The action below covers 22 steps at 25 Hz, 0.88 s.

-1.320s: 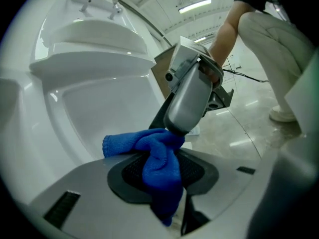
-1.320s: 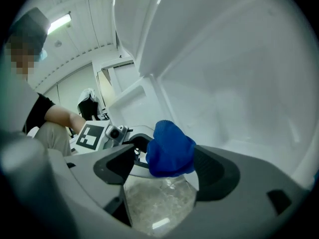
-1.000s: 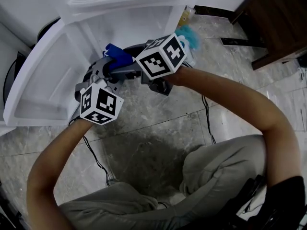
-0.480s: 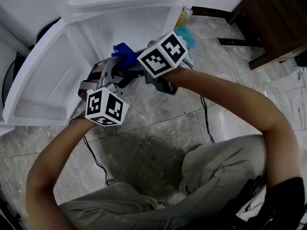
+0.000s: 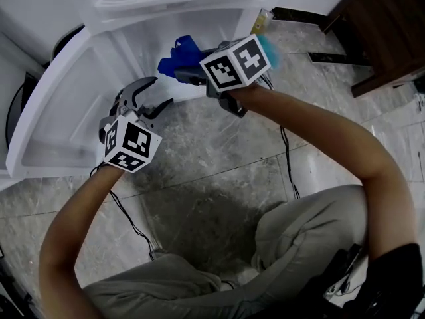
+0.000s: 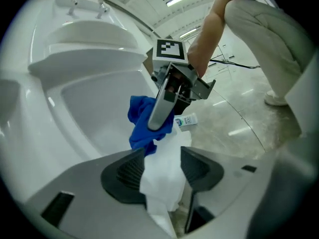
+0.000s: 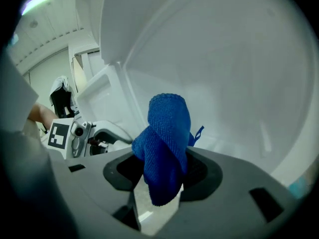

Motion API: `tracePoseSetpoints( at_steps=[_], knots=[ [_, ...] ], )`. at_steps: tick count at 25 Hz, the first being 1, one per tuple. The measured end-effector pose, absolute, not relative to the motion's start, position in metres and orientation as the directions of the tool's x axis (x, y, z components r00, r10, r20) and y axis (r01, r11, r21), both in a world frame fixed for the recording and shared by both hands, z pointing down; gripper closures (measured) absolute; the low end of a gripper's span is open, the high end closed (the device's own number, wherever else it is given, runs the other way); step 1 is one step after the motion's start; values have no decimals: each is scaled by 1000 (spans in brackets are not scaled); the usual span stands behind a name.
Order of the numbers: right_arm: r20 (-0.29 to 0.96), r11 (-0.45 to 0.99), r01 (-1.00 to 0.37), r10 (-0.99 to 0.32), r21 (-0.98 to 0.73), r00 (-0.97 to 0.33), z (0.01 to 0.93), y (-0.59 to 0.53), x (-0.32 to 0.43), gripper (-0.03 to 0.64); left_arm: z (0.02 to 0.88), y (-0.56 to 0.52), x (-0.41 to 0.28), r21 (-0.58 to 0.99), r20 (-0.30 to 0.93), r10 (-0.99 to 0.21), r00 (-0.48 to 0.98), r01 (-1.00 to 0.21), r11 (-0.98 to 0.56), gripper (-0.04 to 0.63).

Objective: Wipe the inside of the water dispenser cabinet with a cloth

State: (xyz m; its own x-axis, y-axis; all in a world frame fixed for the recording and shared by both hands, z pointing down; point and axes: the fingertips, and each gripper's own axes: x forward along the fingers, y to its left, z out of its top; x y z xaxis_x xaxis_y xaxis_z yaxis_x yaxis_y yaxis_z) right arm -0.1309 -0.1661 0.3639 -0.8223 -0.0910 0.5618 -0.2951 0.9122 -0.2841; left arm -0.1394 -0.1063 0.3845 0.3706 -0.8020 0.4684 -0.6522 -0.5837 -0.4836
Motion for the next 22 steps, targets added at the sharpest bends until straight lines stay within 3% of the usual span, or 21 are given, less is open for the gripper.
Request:
tracePoseSetpoints(
  at_steps=[2, 3, 9, 14, 17, 22],
  knots=[
    [486, 927, -292, -148, -234, -861, 349, -177, -144, 433, 387, -104, -144, -457, 471, -800, 371, -673, -582, 541],
    [444, 935, -290, -176, -203, -879, 341, -181, -152, 433, 389, -102, -144, -441, 474, -793, 383, -676, -590, 589],
    [110, 941, -334, -337, 48, -935, 281, -199, -202, 433, 408, -86, -143, -351, 516, -745, 422, -689, -634, 589],
    [-117, 887, -453, -442, 94, -889, 248, -219, -222, 439, 424, -68, -161, -296, 548, -733, 403, -726, -621, 589],
    [-191, 850, -511, -485, 126, -853, 239, -236, -228, 443, 430, -59, -173, -279, 561, -730, 390, -741, -610, 589],
    [-198, 806, -590, -572, 46, -796, 236, -278, -242, 445, 432, -55, -183, -259, 562, -734, 382, -761, -595, 589]
  ],
)
